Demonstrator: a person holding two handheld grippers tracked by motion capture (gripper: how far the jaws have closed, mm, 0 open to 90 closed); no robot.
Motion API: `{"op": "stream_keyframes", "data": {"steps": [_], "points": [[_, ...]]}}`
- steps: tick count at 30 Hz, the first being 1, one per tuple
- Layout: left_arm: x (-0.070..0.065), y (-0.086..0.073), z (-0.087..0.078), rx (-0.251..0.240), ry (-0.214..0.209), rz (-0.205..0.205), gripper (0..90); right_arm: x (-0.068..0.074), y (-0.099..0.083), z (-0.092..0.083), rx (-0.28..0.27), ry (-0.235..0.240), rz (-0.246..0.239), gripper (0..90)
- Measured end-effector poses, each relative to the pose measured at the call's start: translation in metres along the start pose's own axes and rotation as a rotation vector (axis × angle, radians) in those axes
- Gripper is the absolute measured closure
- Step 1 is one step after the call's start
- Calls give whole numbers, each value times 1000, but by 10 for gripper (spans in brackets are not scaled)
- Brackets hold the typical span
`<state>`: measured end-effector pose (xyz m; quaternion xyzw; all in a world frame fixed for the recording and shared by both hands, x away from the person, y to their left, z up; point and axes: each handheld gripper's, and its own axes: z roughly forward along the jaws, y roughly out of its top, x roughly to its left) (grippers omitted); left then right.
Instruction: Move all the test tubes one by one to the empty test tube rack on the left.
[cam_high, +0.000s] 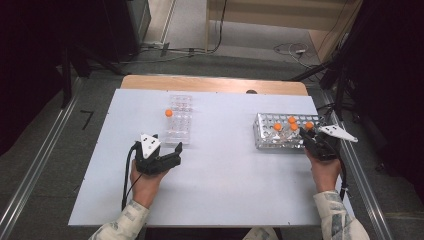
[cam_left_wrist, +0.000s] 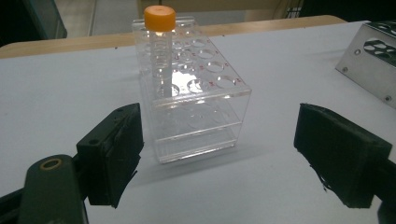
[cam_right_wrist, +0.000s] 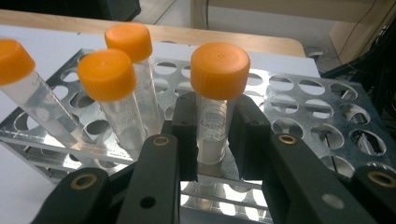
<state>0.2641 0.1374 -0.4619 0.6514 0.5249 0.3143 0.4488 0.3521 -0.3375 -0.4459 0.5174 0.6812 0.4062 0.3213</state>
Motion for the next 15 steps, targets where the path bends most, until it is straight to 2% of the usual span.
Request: {"op": "stream_keyframes", "data": {"steps": [6, 12, 15], "points": [[0, 0, 0, 0, 0, 0, 159, 0, 10, -10, -42, -2, -2, 716], [0, 0, 0, -1, -1, 0, 160, 4, 20, -25, -91, -20, -25, 716], [0, 0, -1, -3, 1, -3, 159, 5, 25, -34, -120, -20, -17, 716]]}}
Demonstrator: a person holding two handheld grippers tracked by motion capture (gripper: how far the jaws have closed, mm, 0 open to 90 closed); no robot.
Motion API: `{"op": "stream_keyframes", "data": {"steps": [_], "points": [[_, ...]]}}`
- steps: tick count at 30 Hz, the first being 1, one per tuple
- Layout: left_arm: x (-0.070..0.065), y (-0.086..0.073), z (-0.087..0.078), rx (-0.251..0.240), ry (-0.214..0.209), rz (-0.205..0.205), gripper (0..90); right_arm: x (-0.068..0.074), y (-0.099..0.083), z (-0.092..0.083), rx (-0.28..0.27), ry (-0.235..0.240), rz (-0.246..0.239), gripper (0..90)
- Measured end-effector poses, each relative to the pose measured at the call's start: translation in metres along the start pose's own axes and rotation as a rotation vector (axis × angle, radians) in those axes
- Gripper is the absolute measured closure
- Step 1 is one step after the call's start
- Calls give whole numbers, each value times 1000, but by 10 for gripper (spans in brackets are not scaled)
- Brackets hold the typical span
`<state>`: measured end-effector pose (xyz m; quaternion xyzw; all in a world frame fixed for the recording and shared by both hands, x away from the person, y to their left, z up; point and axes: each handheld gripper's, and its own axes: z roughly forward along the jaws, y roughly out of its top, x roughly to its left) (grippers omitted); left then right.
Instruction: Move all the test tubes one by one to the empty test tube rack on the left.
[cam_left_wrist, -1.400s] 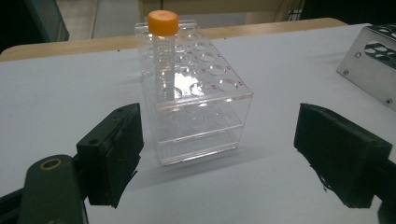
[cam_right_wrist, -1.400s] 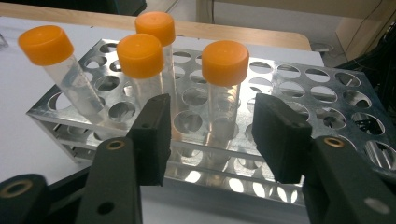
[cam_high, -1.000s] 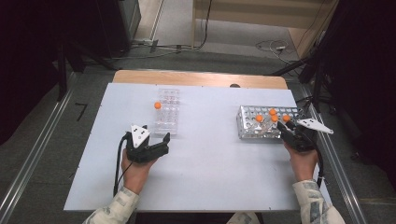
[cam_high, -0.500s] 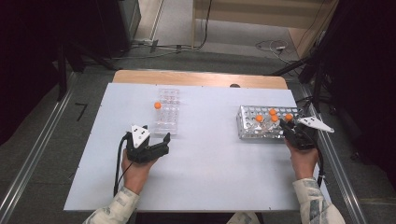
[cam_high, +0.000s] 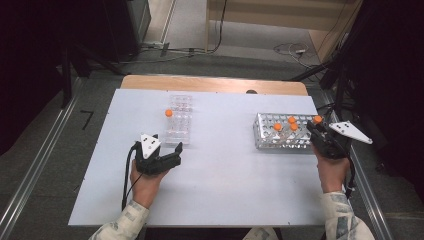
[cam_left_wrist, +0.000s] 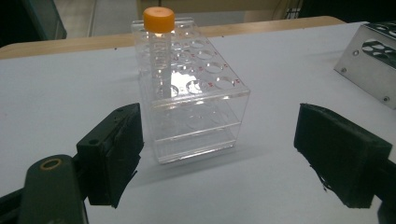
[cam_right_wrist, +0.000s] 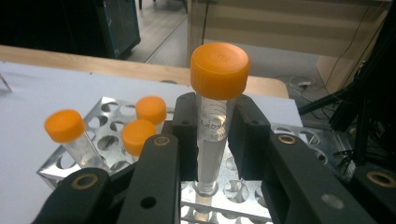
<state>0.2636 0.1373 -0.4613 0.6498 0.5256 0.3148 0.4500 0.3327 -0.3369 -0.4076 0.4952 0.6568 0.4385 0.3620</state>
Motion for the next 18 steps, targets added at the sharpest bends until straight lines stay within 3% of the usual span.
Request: {"op": "stream_keyframes", "data": {"steps": [4, 10, 18], "points": [[0, 0, -1, -6, -4, 1, 159, 1, 5, -13, -9, 21, 4, 716], [0, 1, -2, -9, -4, 3, 160, 8, -3, -30, 33, 91, 3, 716], [-2, 2, -3, -12, -14, 6, 168, 34, -14, -39, 72, 186, -35, 716]]}}
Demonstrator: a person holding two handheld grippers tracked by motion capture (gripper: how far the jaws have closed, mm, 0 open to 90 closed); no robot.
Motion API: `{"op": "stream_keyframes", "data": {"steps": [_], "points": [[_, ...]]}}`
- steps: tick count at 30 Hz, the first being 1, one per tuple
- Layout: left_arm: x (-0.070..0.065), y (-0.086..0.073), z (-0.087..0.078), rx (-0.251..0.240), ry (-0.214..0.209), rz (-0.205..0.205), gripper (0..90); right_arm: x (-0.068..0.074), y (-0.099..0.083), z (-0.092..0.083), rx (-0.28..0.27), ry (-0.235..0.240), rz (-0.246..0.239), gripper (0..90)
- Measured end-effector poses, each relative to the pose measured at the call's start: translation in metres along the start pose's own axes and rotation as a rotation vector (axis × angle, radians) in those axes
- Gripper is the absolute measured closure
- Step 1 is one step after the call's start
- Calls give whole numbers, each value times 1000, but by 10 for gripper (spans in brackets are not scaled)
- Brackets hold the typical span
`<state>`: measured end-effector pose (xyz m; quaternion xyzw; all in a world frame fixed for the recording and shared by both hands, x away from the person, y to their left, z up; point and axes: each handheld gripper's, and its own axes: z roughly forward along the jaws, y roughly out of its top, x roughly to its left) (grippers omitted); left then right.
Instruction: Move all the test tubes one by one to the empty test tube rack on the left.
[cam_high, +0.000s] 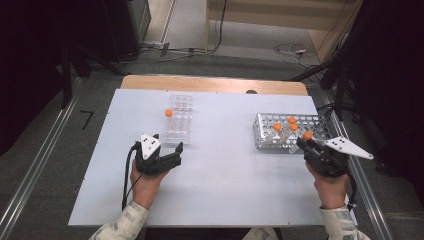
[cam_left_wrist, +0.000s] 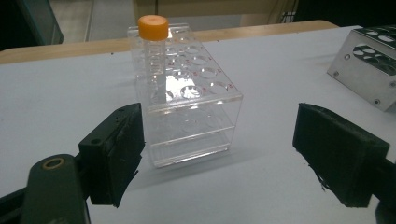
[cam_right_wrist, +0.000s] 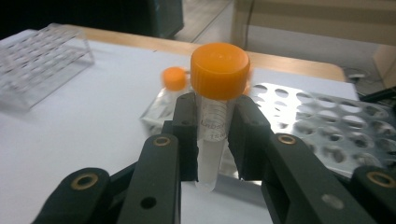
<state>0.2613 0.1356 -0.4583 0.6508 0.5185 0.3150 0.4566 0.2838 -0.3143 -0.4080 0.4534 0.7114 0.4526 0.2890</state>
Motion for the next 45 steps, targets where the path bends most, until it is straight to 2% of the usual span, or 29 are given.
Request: {"op": "stream_keyframes", "data": {"steps": [4, 9, 27, 40, 45], "points": [[-2, 0, 0, 0, -10, 6, 167, 19, 0, 2, 7, 50, -34, 716], [-8, 0, 0, 3, -29, 18, 166, 39, -3, 11, 14, 126, -55, 716], [-25, 5, -5, -6, -98, 30, 173, 99, -2, 55, 55, 289, -145, 716], [-48, 18, -12, -32, -200, 40, 191, 147, 5, 79, 69, 385, -216, 716], [-52, 22, -13, -41, -238, 34, 236, 162, 6, 85, 72, 415, -243, 716]]}}
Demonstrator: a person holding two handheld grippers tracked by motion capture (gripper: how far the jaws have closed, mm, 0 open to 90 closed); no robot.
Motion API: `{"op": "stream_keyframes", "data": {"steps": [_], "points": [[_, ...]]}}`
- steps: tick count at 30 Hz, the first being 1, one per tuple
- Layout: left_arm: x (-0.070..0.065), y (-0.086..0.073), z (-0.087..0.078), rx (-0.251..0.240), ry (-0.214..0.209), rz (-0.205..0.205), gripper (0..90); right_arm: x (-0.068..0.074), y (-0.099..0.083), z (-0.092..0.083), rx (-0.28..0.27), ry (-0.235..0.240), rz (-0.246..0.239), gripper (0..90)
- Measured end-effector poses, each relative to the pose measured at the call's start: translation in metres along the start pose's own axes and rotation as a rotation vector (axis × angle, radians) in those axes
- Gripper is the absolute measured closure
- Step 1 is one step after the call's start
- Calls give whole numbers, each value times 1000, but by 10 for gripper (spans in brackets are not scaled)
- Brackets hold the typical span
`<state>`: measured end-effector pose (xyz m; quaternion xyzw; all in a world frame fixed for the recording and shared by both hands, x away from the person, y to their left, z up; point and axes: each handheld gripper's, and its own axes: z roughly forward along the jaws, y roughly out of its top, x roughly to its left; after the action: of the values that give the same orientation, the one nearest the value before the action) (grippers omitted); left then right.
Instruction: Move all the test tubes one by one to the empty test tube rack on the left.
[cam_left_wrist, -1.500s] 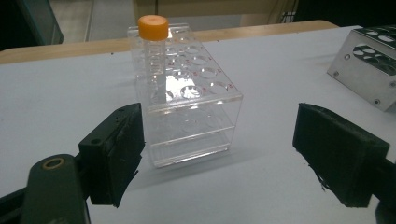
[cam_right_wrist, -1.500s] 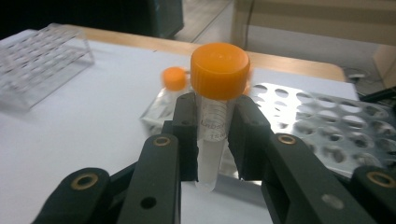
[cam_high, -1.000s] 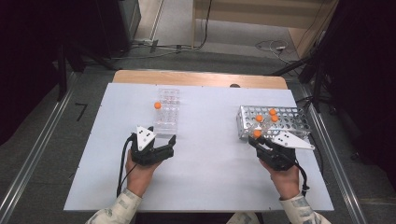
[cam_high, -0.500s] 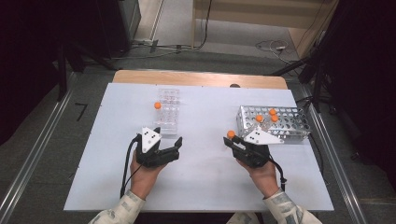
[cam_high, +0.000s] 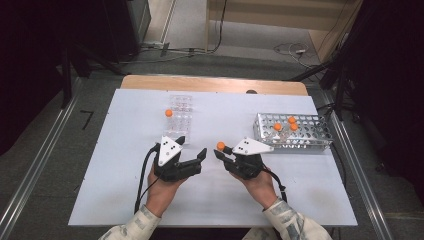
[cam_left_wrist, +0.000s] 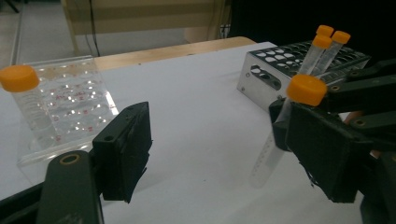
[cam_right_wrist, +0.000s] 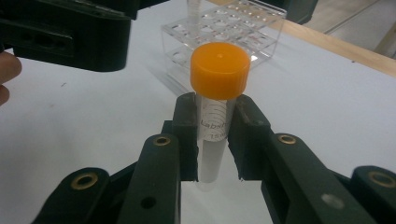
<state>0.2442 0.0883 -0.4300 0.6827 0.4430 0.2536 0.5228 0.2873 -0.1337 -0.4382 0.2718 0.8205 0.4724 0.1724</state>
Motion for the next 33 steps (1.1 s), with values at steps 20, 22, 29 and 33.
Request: {"op": "stream_keyframes", "data": {"steps": [20, 22, 29, 33], "points": [[-9, -1, 4, 25, -90, 49, 517, 26, 7, 23, 25, 65, -44, 716], [-9, -1, 4, 24, -93, 53, 547, 26, 7, 23, 26, 67, -45, 716], [-9, -1, 5, 28, -107, 57, 640, 26, 7, 23, 25, 67, -45, 716], [-9, -2, 5, 28, -111, 58, 668, 27, 7, 23, 23, 69, -46, 716]]}}
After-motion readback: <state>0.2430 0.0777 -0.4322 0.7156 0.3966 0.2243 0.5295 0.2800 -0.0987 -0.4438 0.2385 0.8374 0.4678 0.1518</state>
